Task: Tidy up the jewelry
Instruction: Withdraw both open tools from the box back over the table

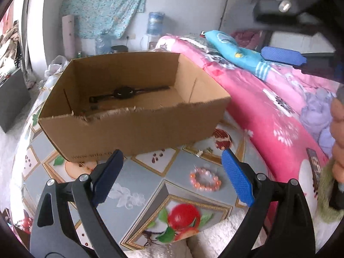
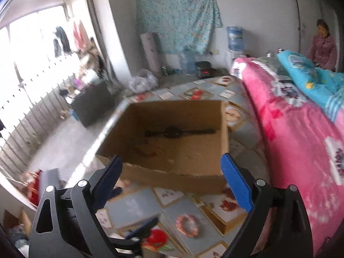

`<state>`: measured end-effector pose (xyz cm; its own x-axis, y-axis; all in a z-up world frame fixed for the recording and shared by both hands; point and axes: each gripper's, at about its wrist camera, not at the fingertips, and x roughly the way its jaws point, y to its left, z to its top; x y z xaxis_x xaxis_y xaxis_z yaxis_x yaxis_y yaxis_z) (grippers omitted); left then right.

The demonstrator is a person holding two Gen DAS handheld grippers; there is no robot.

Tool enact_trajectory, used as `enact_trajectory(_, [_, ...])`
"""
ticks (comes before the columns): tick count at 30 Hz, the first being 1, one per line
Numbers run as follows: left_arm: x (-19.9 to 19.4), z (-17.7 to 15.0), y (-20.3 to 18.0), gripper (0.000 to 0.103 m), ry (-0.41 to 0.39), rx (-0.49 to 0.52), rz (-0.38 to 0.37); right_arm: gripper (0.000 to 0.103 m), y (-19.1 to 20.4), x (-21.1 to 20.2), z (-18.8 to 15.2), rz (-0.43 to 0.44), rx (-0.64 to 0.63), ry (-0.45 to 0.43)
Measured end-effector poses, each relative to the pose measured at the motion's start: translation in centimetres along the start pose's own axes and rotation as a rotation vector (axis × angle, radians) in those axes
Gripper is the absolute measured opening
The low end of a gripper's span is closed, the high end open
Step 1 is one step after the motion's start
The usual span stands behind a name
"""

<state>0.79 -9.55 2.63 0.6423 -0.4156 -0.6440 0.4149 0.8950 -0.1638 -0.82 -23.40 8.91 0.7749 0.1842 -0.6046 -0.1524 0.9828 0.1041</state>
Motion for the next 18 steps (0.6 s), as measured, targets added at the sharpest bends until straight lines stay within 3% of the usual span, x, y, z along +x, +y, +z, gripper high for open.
enact_trajectory(3, [0.1,-1.0,0.8,0.089,0.012,-0.014,-0.007,0.092,1.2,-0.4,-1.1,-0.248,-0.059,0.014])
enact_trajectory(4, [0.1,-1.2,1.1,0.089,0.013,-0.022,-0.013,0.095,1.6,-0.5,-1.5,-0.278,-0.085,0.027])
enact_trajectory(7, [-0.2,-1.6,1.8,0.089,0.007,-0.015,-0.005,0.097,2.6,-1.1,-2.6,-0.275,-0.16,0.054])
enact_trajectory(11, [-0.3,-2.0,2.3,0.089,0.001,0.011,0.003,0.097,2.8,-1.8,-4.0,-0.345,-0.231,0.073])
enact_trajectory(15, [-0.4,-2.6,3.3,0.089,-0.001,-0.006,0.012,0.097,0.5,-1.7,-5.4,-0.33,-0.164,0.126])
enact_trajectory(18, [-0.1,-3.3,3.8,0.089,0.011,-0.006,0.014,0.097,-1.7,-0.8,-7.9,-0.262,-0.085,0.166])
